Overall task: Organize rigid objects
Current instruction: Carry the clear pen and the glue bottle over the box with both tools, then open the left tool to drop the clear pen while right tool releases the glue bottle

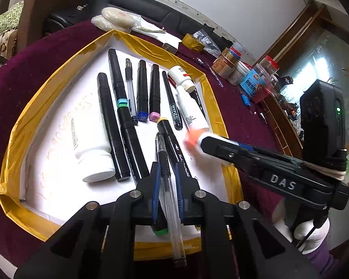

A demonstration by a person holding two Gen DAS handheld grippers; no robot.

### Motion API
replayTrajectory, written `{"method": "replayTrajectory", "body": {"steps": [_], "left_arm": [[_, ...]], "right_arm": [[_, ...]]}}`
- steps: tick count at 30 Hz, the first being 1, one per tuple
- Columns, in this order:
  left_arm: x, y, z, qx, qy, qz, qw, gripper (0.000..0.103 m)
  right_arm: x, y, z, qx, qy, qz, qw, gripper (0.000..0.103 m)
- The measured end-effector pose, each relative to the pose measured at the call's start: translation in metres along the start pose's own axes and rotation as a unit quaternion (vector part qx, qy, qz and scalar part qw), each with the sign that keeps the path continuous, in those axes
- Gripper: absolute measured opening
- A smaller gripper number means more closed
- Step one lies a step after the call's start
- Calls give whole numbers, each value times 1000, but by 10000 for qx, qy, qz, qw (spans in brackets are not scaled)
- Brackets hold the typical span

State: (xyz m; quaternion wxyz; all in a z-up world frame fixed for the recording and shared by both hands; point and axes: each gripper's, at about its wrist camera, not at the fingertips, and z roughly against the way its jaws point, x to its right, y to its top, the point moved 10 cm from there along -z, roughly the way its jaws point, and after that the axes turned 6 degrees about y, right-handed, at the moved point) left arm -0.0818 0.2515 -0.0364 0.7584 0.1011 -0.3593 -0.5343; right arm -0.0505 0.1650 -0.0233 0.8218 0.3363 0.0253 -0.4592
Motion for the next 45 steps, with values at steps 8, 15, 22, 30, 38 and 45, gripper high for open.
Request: {"method": "replayTrajectory", "body": {"steps": [8,15,22,30,38,45], "left_arm": [[14,5,-8,-142,-152,63,9998,46],[18,7,-12,-237,-76,-28,9997,46],[23,-7,-6,-329,420,-720,9960,36],[34,-1,-40,-612,561,-758,9937,26],[28,17,0,76,549,-493,9972,36],[30,67,126,2841,1760,-791,9392,103]], "right_arm": [[4,7,15,359,-92,-36,9993,35],[31,2,45,640,-109,-254,9976,35],[57,-1,65,871,-31,-581,9945,35],[79,-11,82,1013,-61,-772,9918,35],[95,-17,89,1118,-226,-889,9895,40],[58,-17,95,1580,-768,-135,9844,52]]}}
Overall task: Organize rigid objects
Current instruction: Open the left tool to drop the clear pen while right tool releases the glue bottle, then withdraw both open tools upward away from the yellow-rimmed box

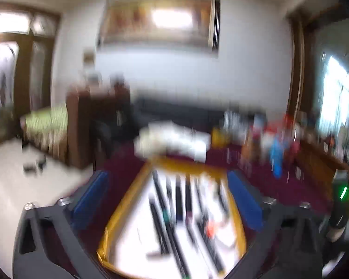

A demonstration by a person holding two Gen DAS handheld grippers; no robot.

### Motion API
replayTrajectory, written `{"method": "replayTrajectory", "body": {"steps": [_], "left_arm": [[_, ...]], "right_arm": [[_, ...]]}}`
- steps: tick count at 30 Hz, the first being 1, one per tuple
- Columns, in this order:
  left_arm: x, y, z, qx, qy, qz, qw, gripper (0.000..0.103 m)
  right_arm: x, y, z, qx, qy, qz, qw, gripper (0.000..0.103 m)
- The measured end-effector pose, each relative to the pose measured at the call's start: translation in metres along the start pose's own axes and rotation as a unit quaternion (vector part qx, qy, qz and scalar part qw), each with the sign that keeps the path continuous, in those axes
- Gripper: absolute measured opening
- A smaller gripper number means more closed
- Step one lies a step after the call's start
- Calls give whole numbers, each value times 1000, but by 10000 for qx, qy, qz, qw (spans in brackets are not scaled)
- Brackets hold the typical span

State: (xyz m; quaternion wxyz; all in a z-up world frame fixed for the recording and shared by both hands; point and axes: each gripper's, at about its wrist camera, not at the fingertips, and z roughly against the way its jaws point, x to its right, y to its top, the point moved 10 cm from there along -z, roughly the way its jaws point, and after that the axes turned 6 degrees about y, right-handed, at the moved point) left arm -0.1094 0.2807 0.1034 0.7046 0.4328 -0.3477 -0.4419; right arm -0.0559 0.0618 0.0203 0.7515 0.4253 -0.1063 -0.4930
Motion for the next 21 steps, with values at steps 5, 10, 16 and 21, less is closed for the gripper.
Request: {"method": "replayTrajectory", "body": {"steps": [5,10,16,21], "left_arm": [[4,27,22,799,-567,354,9946,103],[12,-8,-22,-405,-686,206,9966,103],[-1,-6,-15,-49,81,-25,10000,103],[-3,-27,-33,-730,-236,338,9965,103]], "right_arm": [[-20,0,0,289,-465,379,9978,96],[-17,-17,-15,-129,-478,318,9983,96],[-13,-23,-21,-210,-709,375,9966,96],[-16,-26,-20,-189,-903,589,9940,96]]}}
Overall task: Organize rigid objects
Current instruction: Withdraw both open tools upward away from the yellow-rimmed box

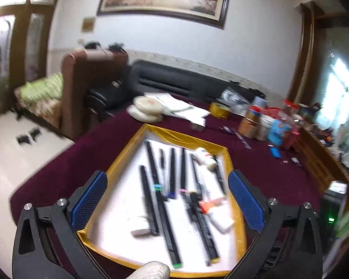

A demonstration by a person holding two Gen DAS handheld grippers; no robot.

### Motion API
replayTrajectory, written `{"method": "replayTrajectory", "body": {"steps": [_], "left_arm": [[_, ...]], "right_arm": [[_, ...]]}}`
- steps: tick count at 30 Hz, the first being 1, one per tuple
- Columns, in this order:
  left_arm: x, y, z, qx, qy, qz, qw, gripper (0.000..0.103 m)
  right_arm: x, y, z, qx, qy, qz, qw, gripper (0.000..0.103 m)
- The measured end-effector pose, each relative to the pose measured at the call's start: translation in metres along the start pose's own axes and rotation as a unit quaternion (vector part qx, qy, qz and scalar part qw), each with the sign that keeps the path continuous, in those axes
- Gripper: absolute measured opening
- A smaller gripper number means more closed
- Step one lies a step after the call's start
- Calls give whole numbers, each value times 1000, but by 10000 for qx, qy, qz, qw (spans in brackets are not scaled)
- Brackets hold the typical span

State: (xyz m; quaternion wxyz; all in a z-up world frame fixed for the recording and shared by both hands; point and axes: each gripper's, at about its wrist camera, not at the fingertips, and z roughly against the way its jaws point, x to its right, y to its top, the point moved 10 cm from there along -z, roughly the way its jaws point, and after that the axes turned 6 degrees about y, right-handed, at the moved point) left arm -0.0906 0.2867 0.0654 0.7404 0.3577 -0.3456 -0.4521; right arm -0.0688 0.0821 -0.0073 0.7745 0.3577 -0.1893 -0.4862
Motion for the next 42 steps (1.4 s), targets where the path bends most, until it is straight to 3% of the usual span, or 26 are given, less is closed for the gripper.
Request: {"method": "replayTrajectory", "body": {"steps": [3,10,35,42], "left_arm": [[-4,-1,7,232,281,-142,9992,103],[2,-6,6,256,455,-296,9982,103],[5,-40,-18,-454,638,-363,9963,103],[0,-49,-26,-651,851,-464,9932,103]], "right_arm": [[-3,-3,-1,-30,-108,179,9998,96],[-2,-5,-6,-79,-130,138,9998,96],[6,-11,-8,-248,-220,120,9994,96],[12,-1,3,29,-209,-29,9998,96]]}}
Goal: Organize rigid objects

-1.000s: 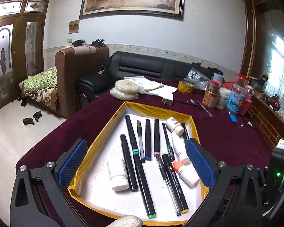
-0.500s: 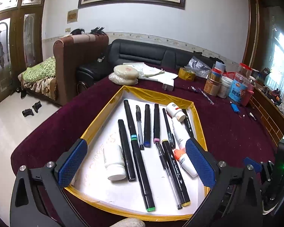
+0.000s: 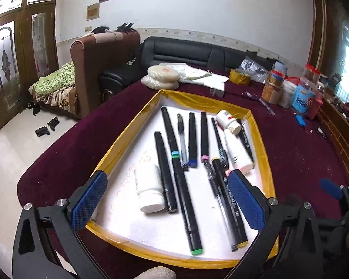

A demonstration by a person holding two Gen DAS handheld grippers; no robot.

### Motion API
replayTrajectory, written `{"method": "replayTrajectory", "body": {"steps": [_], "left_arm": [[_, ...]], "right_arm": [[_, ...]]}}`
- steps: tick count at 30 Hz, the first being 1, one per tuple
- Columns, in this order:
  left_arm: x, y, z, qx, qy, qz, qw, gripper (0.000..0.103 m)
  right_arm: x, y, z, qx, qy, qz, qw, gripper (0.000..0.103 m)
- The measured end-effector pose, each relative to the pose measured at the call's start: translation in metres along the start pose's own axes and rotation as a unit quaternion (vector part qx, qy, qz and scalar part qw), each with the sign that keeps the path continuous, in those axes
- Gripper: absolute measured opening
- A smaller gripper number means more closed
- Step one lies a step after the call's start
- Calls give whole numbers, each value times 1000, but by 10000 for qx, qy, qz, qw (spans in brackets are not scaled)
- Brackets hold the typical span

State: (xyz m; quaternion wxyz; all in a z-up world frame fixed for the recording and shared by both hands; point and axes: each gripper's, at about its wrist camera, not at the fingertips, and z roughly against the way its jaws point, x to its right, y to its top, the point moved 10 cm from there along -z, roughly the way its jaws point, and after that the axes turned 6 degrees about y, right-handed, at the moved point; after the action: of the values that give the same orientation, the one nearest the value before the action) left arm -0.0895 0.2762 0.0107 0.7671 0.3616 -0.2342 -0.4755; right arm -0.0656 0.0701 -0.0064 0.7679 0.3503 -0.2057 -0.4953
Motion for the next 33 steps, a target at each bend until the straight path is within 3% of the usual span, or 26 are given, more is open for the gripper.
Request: {"method": "replayTrajectory", "body": {"steps": [4,7,11,14,18,22,24,30,33], "left_arm": [[-10,-1,-3,-101,51,88,9999,103],[-28,2,-2,-131,43,311,9994,103],[-52,5,0,-207,58,496,9985,103],[-71,5,2,-237,213,526,9981,103],[-91,2,1,-240,291,561,9977,103],[-111,-2,-4,-285,295,671,9969,103],[-119,-4,-6,-285,270,747,9964,103],[-131,-10,-11,-380,218,896,9950,103],[-134,-11,-10,-370,220,892,9951,103]], "right_arm": [[2,22,8,111,320,-147,9993,96],[-11,49,14,146,1114,-290,9932,96],[-45,69,4,-399,2598,-775,9617,96],[-70,73,-22,-919,3070,-1023,9417,96],[-91,75,-50,-1228,3169,-1085,9342,96],[-79,109,-73,-891,2590,-945,9571,96],[-72,121,-85,-865,2440,-995,9608,96],[-67,132,-139,-1275,2219,-1250,9586,96],[-74,126,-150,-1465,2387,-1327,9508,97]]}}
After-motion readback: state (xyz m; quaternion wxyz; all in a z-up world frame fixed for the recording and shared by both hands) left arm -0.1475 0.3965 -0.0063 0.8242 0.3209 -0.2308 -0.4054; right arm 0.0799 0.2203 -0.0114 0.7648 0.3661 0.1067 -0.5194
